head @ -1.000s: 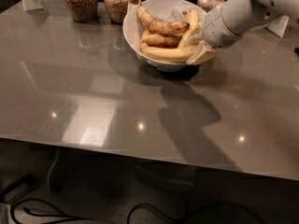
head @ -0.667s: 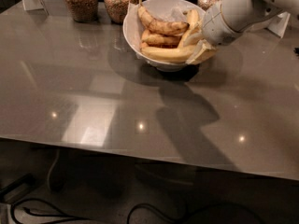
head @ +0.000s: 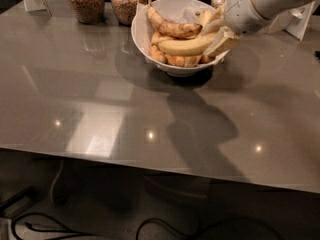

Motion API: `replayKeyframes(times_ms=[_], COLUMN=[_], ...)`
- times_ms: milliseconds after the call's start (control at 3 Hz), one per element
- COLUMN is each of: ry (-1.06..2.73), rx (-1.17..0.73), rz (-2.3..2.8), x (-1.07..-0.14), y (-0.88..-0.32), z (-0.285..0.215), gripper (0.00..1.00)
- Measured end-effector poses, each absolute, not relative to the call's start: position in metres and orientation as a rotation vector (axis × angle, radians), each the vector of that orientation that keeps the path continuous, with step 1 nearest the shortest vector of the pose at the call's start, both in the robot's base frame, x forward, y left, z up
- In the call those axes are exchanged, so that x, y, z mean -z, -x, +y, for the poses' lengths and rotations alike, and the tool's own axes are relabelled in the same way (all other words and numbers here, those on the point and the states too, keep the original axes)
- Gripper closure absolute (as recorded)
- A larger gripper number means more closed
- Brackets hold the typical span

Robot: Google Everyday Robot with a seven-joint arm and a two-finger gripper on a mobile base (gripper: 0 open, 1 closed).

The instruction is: Pick banana from white bowl

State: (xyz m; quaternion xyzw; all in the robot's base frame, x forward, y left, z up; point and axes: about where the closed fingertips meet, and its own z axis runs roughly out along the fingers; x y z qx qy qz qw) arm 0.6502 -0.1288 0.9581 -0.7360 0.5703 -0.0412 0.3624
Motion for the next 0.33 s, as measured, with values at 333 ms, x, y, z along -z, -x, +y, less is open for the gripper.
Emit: replayKeyframes(times_ms=[333], ry=[1.821], rx=[0.05], rz=[1.461], x=[-0.9784], y=[-0.6381], z=[-0.1371], gripper=[1.0])
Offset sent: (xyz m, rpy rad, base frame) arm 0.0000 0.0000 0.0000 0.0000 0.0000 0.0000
